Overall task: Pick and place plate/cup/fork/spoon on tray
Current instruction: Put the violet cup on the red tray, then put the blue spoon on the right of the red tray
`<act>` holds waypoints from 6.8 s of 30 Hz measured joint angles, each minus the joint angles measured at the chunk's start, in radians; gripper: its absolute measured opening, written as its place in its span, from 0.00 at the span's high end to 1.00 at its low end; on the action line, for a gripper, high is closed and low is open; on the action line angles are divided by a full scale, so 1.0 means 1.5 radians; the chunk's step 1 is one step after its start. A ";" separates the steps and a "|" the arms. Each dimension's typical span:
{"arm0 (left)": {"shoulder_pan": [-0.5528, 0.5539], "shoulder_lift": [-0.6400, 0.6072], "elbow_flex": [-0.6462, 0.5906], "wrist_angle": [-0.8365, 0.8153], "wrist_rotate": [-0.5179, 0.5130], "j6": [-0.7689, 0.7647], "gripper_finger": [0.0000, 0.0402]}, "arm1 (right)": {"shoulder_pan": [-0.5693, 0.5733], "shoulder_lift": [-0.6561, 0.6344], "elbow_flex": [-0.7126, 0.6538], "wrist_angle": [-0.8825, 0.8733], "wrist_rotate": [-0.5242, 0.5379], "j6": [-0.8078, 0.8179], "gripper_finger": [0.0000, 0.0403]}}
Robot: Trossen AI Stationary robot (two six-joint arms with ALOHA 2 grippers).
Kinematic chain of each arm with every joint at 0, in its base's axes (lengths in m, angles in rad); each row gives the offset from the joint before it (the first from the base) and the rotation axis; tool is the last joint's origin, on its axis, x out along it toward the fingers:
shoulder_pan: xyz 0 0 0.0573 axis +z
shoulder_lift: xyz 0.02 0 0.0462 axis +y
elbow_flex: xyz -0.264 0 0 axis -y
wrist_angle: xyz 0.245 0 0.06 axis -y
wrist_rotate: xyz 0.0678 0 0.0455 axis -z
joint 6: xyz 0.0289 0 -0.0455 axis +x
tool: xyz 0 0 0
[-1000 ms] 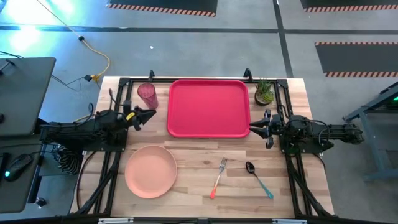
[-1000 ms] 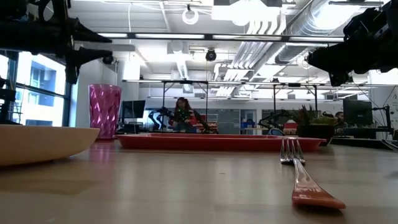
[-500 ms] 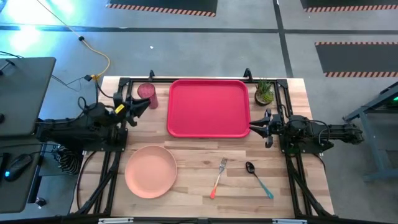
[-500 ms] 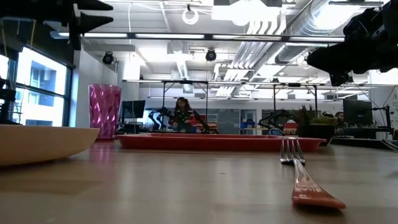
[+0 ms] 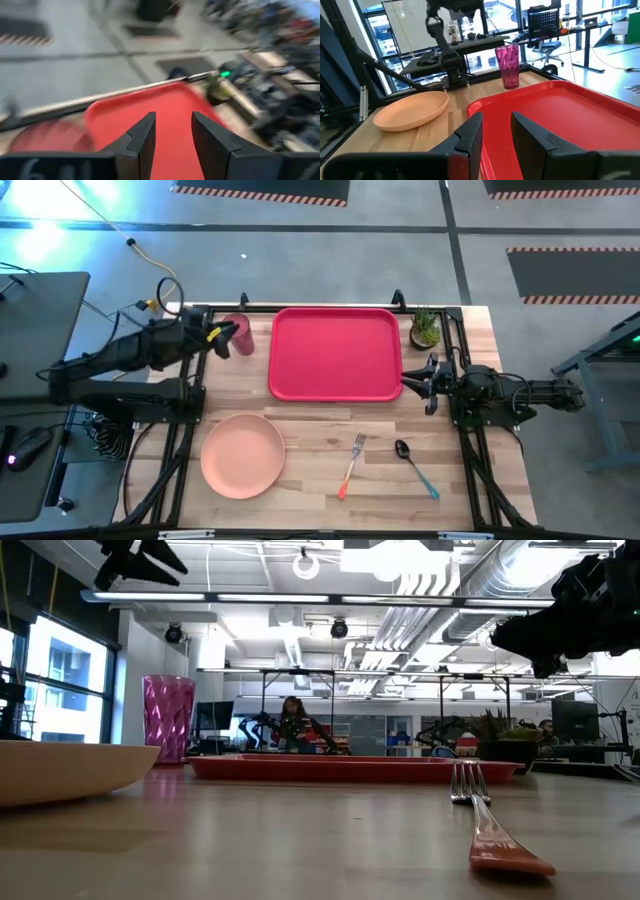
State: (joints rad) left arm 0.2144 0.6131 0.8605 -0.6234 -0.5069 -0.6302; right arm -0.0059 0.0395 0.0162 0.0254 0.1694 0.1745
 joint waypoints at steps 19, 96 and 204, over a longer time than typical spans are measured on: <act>0.255 0.252 0.225 -0.250 0.216 0.012 0.71 | 0.000 0.000 0.000 0.000 0.002 0.002 0.77; 0.277 0.545 0.230 -0.307 0.168 0.194 0.99 | 0.000 0.000 0.000 -0.001 0.002 0.001 0.77; 0.244 0.739 0.416 -0.205 0.318 0.630 0.74 | 0.000 0.000 0.000 0.001 0.012 0.000 0.77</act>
State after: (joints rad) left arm 0.5796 1.7210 1.4837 -0.9308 -0.0297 0.3154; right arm -0.0057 0.0395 0.0162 0.0261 0.1879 0.1751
